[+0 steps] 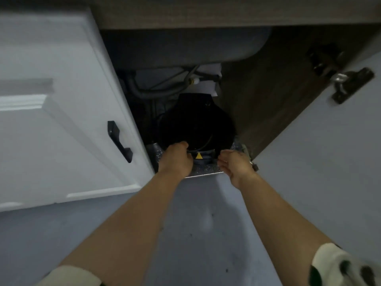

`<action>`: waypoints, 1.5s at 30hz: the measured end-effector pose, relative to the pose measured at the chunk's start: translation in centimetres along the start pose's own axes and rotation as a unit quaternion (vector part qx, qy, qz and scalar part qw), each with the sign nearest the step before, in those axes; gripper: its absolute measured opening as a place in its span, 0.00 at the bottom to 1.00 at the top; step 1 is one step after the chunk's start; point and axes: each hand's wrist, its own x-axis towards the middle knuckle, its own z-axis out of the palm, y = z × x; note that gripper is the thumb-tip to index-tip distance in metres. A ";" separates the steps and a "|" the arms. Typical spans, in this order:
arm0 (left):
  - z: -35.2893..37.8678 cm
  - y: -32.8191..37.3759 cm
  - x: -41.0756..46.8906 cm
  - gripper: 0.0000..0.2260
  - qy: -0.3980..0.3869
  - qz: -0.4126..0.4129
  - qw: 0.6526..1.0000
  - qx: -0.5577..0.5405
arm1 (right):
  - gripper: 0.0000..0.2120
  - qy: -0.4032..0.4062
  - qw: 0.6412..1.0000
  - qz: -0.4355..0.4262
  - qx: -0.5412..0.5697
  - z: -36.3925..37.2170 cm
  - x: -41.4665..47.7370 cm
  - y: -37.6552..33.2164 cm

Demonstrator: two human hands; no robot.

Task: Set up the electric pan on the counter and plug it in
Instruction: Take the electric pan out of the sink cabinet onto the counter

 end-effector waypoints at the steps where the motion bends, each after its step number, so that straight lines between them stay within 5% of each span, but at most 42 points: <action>1: 0.6 -0.5 1.0 0.14 0.002 -0.001 1.000 -0.006 | 0.14 0.001 1.000 -0.005 0.001 0.3 1.2 0.1; 8: 3.2 -2.8 6.8 0.16 0.037 0.001 0.999 0.014 | 0.05 0.015 0.998 -0.051 0.016 0.5 7.2 -0.8; 19: 6.7 -4.8 12.0 0.25 0.026 0.059 0.993 0.103 | 0.06 -0.006 0.994 -0.109 -0.019 1.8 13.0 -1.4; 38: 7.8 -5.6 12.0 0.05 0.059 0.148 0.985 0.061 | 0.07 0.006 0.981 -0.144 -0.133 3.5 17.6 -1.3; 45: 5.7 -3.7 12.8 0.04 0.113 0.130 0.982 -0.081 | 0.04 -0.028 0.988 -0.104 -0.107 4.2 16.6 -2.4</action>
